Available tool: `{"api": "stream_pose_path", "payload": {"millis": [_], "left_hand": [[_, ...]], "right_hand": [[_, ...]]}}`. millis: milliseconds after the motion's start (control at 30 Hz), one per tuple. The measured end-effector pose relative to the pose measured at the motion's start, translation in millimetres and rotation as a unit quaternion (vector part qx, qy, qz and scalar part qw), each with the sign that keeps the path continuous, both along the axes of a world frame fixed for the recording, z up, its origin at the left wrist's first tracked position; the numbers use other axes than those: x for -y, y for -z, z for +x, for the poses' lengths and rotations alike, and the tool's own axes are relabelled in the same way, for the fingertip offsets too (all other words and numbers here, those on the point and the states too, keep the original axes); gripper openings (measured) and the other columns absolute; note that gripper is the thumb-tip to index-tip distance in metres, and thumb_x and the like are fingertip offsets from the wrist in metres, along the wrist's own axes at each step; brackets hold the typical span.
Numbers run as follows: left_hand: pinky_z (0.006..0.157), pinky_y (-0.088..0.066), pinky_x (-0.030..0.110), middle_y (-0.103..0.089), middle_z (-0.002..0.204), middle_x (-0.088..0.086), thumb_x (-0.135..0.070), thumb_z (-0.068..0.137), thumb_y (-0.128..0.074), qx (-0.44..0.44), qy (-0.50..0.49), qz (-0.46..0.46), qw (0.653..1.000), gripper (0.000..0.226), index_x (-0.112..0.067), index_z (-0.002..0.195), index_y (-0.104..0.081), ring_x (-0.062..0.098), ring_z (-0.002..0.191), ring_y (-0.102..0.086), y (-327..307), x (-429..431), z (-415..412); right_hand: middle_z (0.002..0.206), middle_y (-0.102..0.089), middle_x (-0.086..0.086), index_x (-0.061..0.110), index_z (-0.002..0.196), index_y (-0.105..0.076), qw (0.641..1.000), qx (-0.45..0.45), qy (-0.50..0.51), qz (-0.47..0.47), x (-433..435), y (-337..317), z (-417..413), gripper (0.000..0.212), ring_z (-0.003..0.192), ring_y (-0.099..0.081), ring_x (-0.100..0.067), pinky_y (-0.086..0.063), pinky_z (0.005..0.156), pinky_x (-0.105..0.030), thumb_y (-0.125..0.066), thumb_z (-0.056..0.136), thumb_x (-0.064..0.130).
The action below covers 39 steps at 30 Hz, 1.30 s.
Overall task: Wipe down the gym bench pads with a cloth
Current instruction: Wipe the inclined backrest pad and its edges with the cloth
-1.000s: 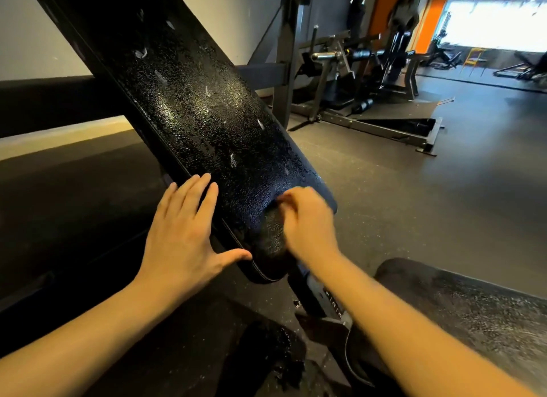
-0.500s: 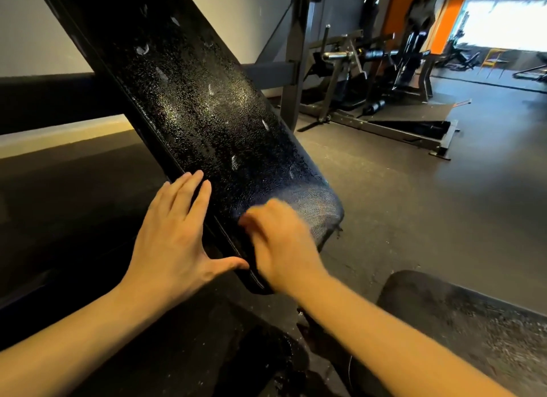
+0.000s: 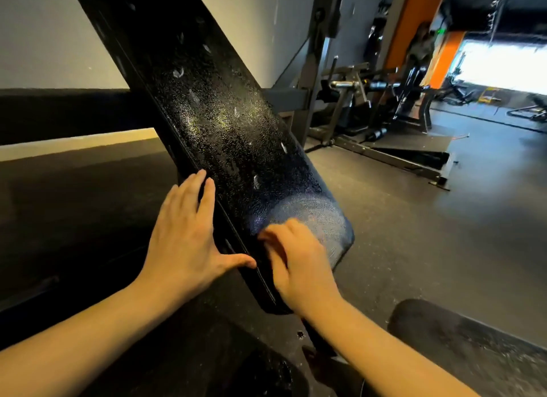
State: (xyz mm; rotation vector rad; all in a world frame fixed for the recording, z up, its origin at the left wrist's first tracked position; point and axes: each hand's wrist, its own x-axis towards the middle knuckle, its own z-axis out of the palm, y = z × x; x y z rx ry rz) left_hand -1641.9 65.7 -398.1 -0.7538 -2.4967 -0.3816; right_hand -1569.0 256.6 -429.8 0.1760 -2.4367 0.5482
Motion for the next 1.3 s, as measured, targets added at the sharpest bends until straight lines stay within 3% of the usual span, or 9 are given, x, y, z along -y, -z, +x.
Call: {"api": "stream_pose_path", "payload": {"millis": [67,267,433,533,667,867,1000,1100,1300], "left_hand": [[0.126,-0.016,0.051,-0.024,0.163,0.02,-0.096,0.048,-0.051,0.009,0.004,0.001,1.0,0.147,0.003,0.155,-0.028,0.036,0.152,-0.023,-0.2,-0.7,-0.8],[0.128,-0.009,0.045,-0.011,0.167,0.02,-0.09,0.052,-0.069,0.038,0.02,-0.005,0.999,0.151,0.002,0.158,-0.015,0.034,0.155,-0.01,-8.7,0.5,6.5],[0.129,-0.006,0.044,-0.011,0.167,0.022,-0.089,0.052,-0.072,0.041,0.018,-0.015,0.999,0.152,0.003,0.158,-0.014,0.035,0.155,-0.01,-16.3,2.7,8.9],[0.128,-0.006,0.043,-0.012,0.167,0.021,-0.089,0.052,-0.071,0.04,0.017,-0.012,0.999,0.152,0.003,0.158,-0.016,0.034,0.155,-0.01,-14.1,3.3,7.8],[0.128,-0.005,0.041,-0.008,0.168,0.02,-0.09,0.054,-0.069,0.048,0.023,-0.008,0.999,0.15,0.001,0.159,-0.014,0.033,0.156,-0.007,-13.0,3.5,6.7],[0.124,-0.003,0.036,-0.006,0.169,0.013,-0.092,0.055,-0.063,0.047,0.018,-0.023,0.998,0.146,-0.004,0.161,-0.013,0.029,0.157,-0.007,-13.1,3.7,4.9],[0.122,-0.029,0.05,-0.028,0.163,0.013,-0.093,0.064,-0.053,0.008,0.015,-0.018,1.0,0.128,-0.004,0.154,-0.037,0.035,0.149,-0.031,-10.6,10.6,-9.4],[0.121,-0.028,0.055,-0.028,0.163,0.015,-0.098,0.059,-0.046,0.008,-0.007,-0.02,1.0,0.134,-0.004,0.155,-0.036,0.034,0.149,-0.029,-14.5,11.5,-17.6],[0.125,-0.018,0.049,-0.023,0.166,0.012,-0.109,0.054,-0.029,0.02,-0.065,-0.092,0.993,0.146,-0.008,0.159,-0.029,0.029,0.153,-0.023,-23.5,6.7,-14.7]], "right_hand": [[0.102,-0.061,-0.005,0.013,0.114,-0.067,0.999,0.025,-0.023,0.023,-20.5,16.4,31.8,0.026,0.095,-0.059,-0.023,-0.048,0.083,-0.032,-0.051,0.096,0.022],[0.107,-0.07,-0.015,0.008,0.101,-0.068,0.947,0.065,0.308,-0.07,-64.5,-21.2,-43.2,0.016,0.101,-0.064,-0.038,-0.043,0.074,-0.037,-0.057,0.097,0.019],[0.105,-0.07,-0.01,0.015,0.106,-0.07,0.993,0.046,0.11,0.014,26.2,-52.1,-42.6,0.018,0.101,-0.064,-0.032,-0.049,0.085,-0.043,-0.06,0.093,0.019],[0.102,-0.067,-0.008,0.011,0.104,-0.066,0.993,0.09,-0.001,0.076,6.2,-35.4,4.4,0.018,0.098,-0.061,-0.029,-0.048,0.084,-0.042,-0.057,0.092,0.021],[0.105,-0.067,-0.004,0.015,0.104,-0.066,0.991,0.082,0.086,0.057,-55.1,-12.2,-0.9,0.013,0.101,-0.061,-0.026,-0.048,0.087,-0.04,-0.058,0.095,0.021],[0.105,-0.068,-0.02,0.005,0.099,-0.063,0.961,0.033,0.268,-0.059,-75.8,-55.2,-116.7,0.014,0.098,-0.062,-0.042,-0.051,0.08,-0.045,-0.057,0.095,0.017],[0.1,-0.063,-0.013,0.007,0.104,-0.065,0.999,-0.023,-0.003,0.022,-3.5,-58.6,-88.9,0.015,0.095,-0.059,-0.033,-0.047,0.08,-0.042,-0.059,0.092,0.013],[0.098,-0.059,-0.008,0.01,0.113,-0.065,0.975,-0.001,-0.189,0.121,-27.1,-34.2,-40.8,0.025,0.09,-0.056,-0.027,-0.045,0.075,-0.035,-0.05,0.097,0.023],[0.106,-0.067,-0.016,0.011,0.103,-0.068,0.986,0.023,0.161,-0.025,-119.3,-73.1,-149.8,0.016,0.101,-0.063,-0.04,-0.048,0.077,-0.042,-0.06,0.094,0.022]]}}
